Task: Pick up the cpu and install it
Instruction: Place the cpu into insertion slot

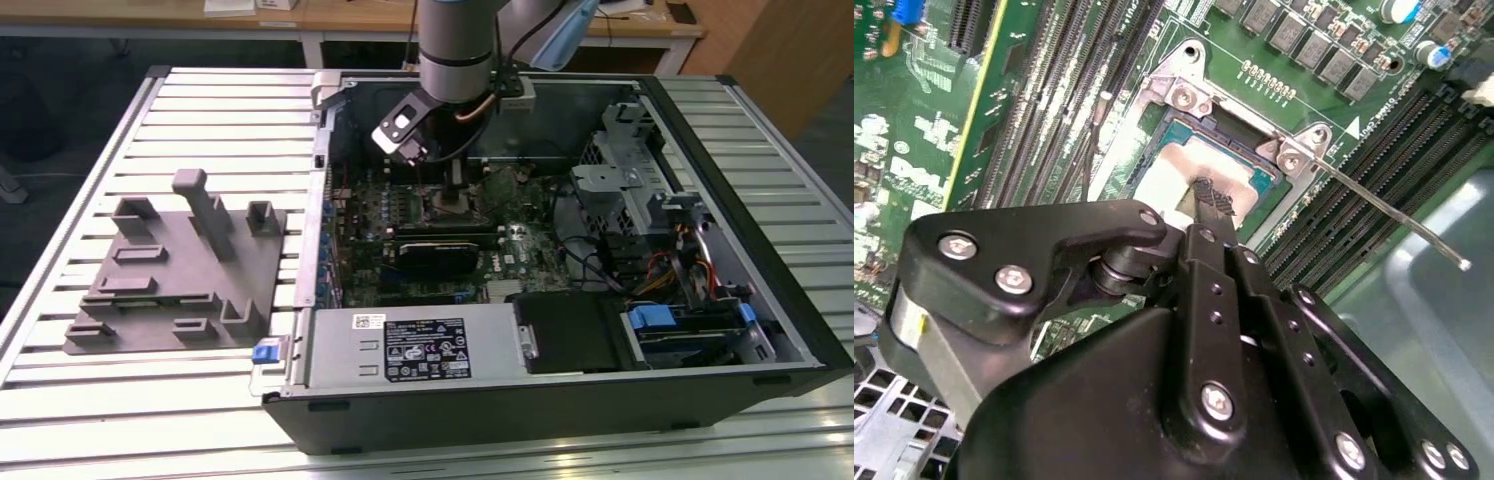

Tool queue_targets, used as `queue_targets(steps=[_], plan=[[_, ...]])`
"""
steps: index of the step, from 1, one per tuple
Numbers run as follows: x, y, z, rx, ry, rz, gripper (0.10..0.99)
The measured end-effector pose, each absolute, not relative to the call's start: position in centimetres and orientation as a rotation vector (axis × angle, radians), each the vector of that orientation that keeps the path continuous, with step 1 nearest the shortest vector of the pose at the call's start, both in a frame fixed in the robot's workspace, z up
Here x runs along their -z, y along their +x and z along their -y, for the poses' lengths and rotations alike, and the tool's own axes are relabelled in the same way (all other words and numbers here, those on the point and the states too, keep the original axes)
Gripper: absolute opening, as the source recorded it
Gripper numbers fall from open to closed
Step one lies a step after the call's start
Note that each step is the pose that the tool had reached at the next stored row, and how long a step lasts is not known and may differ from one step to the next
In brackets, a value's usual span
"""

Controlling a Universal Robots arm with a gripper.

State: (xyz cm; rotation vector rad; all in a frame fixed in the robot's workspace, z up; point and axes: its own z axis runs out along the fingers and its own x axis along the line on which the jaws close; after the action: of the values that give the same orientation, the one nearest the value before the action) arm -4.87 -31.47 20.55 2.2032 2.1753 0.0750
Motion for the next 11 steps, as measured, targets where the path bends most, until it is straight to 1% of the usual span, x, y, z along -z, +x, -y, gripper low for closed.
queue_targets(steps=[11], plan=[[-23.5, -4.9, 31.5, -0.077, 2.202, -2.174, 0.106]])
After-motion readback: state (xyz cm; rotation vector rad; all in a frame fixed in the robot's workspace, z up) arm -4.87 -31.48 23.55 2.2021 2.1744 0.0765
